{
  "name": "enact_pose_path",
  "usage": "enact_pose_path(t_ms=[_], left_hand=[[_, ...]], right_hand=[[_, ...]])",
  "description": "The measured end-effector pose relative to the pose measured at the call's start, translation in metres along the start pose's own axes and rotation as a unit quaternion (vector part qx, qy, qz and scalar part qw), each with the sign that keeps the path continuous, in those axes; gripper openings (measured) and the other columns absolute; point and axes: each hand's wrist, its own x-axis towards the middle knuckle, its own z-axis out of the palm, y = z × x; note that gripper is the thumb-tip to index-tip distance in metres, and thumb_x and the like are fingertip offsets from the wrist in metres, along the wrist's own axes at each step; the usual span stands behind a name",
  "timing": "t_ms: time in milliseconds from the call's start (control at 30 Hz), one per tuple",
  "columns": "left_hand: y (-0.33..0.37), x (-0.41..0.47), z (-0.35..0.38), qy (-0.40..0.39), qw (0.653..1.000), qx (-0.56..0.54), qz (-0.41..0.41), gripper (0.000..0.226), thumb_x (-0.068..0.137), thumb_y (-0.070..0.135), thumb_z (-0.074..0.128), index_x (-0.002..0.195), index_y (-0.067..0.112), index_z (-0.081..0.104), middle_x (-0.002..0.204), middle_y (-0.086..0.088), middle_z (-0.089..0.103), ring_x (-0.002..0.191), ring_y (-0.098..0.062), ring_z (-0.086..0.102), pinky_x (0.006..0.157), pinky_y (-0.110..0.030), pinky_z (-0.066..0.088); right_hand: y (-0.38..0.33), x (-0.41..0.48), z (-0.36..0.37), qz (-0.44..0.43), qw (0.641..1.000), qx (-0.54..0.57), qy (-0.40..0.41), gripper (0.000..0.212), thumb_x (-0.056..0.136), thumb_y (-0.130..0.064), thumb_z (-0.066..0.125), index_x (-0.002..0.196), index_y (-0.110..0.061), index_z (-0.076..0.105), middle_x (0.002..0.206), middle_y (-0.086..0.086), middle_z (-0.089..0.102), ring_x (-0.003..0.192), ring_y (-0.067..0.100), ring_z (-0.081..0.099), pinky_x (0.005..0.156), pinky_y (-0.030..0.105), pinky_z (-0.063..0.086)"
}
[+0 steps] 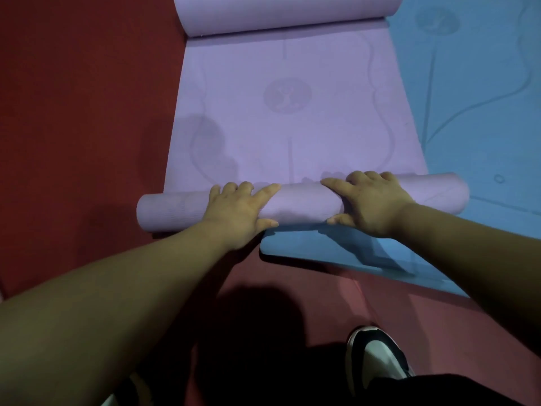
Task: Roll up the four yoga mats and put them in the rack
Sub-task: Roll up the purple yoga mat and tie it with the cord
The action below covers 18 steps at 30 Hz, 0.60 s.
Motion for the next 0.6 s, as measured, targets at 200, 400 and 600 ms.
enact_pose_path(t_ms=[200, 400, 600], left_hand=[[0.014, -0.044, 0.003, -0.076, 0.997, -0.014, 0.03, 0.083, 0.086, 0.083, 0.035, 0.156, 0.048, 0.008, 0.143, -0.004, 0.046, 0.125, -0.032, 0.046, 0.104, -0.046, 0.036], [0.032, -0.098, 0.024, -0.13, 0.988, -0.074, 0.043, 0.093, 0.068, 0.093, 0.014, 0.151, 0.053, 0.011, 0.133, 0.002, 0.053, 0.117, -0.028, 0.052, 0.101, -0.041, 0.04], [0.043, -0.128, 0.035, -0.181, 0.971, -0.14, 0.064, 0.078, 0.08, 0.082, 0.049, 0.147, 0.057, 0.017, 0.132, 0.001, 0.057, 0.121, -0.028, 0.055, 0.103, -0.043, 0.041]], right_hand=[[-0.01, -0.042, 0.002, -0.031, 0.995, 0.053, -0.08, 0.087, 0.078, -0.09, 0.039, 0.152, -0.05, 0.018, 0.133, -0.001, 0.051, 0.122, 0.027, 0.052, 0.102, 0.044, 0.04], [-0.024, -0.089, 0.018, -0.055, 0.983, 0.082, -0.154, 0.088, 0.078, -0.09, 0.041, 0.153, -0.051, 0.016, 0.133, -0.006, 0.052, 0.125, 0.021, 0.051, 0.103, 0.043, 0.04], [-0.037, -0.124, 0.024, -0.062, 0.97, 0.128, -0.196, 0.079, 0.079, -0.087, 0.045, 0.147, -0.057, 0.02, 0.125, -0.008, 0.056, 0.122, 0.019, 0.053, 0.103, 0.043, 0.041]])
